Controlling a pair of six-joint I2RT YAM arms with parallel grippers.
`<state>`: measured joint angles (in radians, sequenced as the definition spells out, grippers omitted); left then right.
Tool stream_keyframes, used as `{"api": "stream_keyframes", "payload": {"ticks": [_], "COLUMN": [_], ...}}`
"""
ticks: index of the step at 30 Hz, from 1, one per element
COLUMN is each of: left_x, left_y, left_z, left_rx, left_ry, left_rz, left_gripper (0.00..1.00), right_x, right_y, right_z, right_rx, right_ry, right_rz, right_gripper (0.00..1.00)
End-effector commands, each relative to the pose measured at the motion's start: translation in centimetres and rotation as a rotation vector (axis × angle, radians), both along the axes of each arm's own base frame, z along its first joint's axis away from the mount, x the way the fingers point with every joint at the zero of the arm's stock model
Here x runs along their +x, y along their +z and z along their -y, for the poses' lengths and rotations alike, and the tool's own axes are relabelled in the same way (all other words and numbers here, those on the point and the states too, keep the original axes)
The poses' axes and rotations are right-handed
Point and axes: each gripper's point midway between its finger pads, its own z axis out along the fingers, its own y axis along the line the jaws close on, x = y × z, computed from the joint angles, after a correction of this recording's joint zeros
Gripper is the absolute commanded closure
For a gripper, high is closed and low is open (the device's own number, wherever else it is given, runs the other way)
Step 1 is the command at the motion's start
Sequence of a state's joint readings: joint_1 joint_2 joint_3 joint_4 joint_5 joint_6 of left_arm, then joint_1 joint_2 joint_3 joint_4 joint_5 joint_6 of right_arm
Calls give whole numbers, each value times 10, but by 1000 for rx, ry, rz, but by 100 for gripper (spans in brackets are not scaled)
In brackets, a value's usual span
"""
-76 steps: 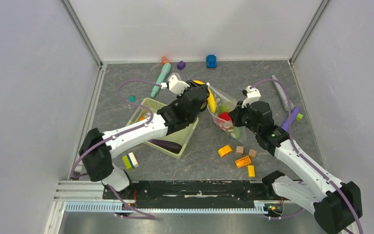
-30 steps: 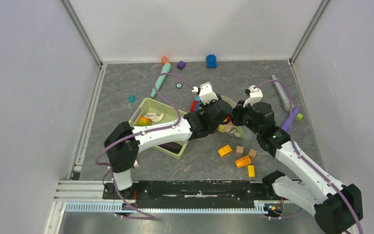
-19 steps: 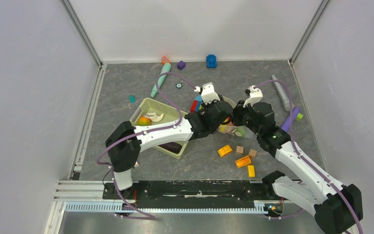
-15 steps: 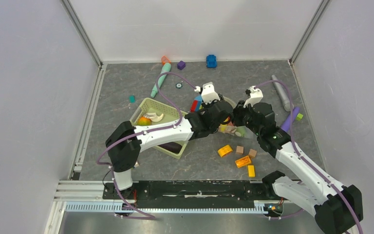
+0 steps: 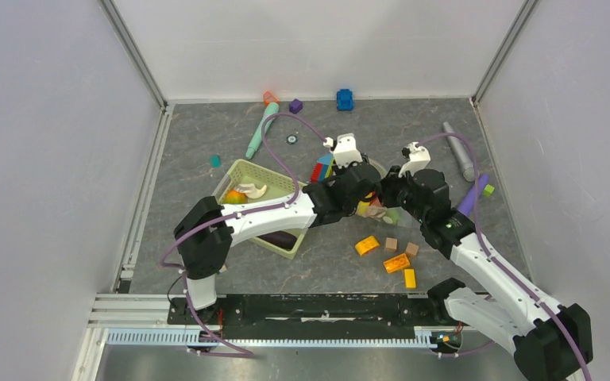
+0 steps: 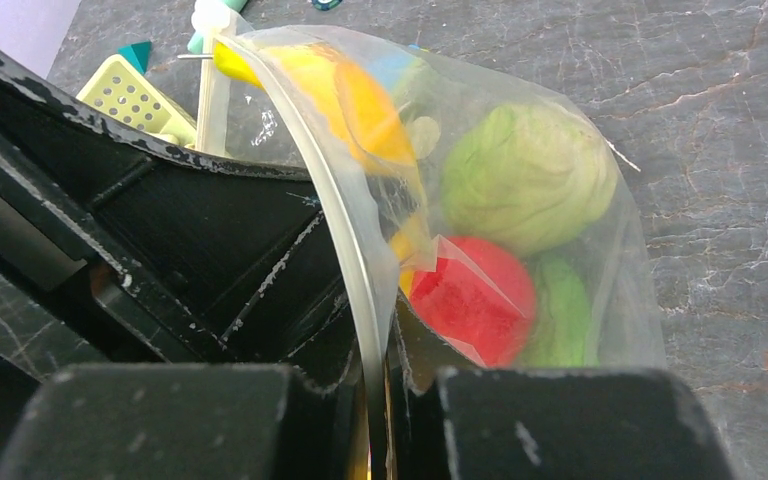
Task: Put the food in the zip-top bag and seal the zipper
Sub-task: Place the fake fruit in the zipper food storage bag.
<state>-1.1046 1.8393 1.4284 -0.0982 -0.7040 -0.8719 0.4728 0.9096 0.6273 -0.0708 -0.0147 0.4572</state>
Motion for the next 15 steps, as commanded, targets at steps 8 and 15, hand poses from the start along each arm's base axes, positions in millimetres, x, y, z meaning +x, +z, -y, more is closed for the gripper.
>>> {"api": "stream_keyframes", "payload": {"ticks": [8, 15], "left_x": [-6, -15], "left_y": [14, 35], "left_z": [10, 8], "left_rx": [45, 58], "left_ry": [-75, -151], "left_rz": [37, 60], "left_gripper": [33, 19], "right_x": [2, 3], "right_y": [41, 41], "right_z": [-15, -15], "right_rx": [99, 95], "right_ry": [50, 47], "right_rz": [114, 116], "right_gripper": [88, 88]}}
